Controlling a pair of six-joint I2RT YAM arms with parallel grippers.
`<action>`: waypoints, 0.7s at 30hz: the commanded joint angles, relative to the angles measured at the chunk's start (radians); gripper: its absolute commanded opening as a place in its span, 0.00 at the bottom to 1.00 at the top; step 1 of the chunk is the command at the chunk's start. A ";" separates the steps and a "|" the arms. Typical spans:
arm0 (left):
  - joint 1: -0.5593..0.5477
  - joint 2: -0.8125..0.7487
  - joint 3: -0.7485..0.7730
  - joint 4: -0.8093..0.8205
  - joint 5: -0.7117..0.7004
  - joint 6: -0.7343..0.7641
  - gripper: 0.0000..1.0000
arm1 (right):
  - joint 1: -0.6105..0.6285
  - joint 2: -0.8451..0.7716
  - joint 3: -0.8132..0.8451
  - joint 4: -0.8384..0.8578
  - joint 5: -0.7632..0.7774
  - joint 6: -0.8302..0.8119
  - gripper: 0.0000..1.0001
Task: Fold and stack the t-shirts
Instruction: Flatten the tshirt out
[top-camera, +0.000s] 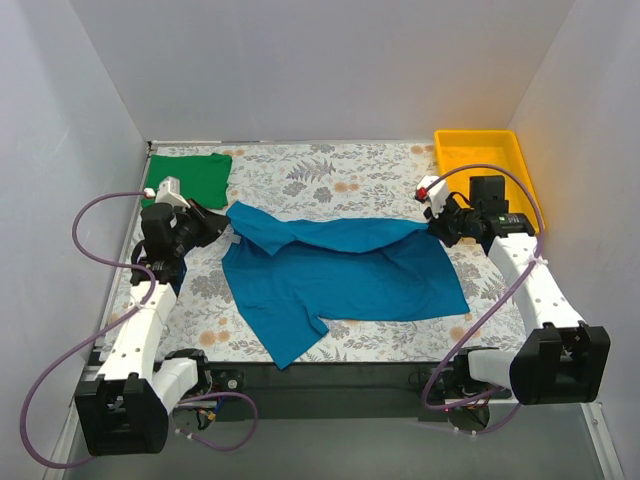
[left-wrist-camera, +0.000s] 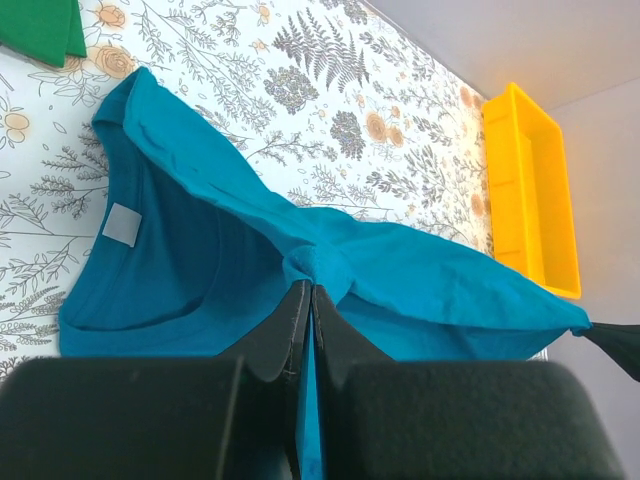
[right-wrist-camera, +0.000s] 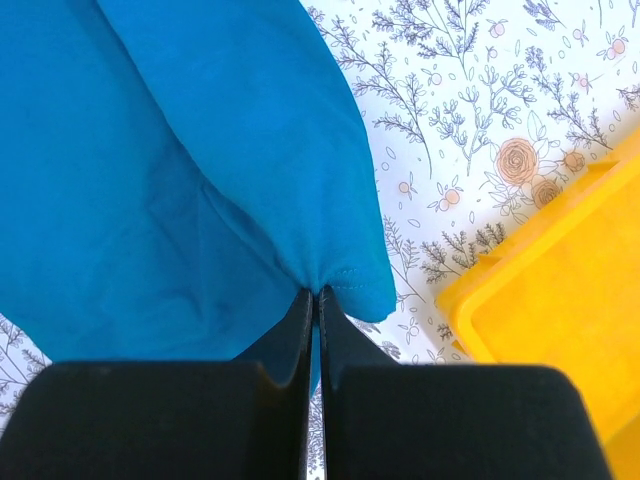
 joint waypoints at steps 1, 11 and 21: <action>0.003 -0.038 0.045 -0.031 -0.011 -0.009 0.00 | 0.005 -0.035 -0.010 -0.009 -0.029 -0.013 0.01; 0.003 -0.077 0.078 -0.065 -0.013 -0.020 0.00 | 0.005 -0.081 -0.009 -0.033 -0.055 -0.007 0.01; 0.003 -0.112 0.124 -0.094 -0.014 -0.046 0.00 | 0.016 -0.123 0.030 -0.069 -0.075 0.003 0.01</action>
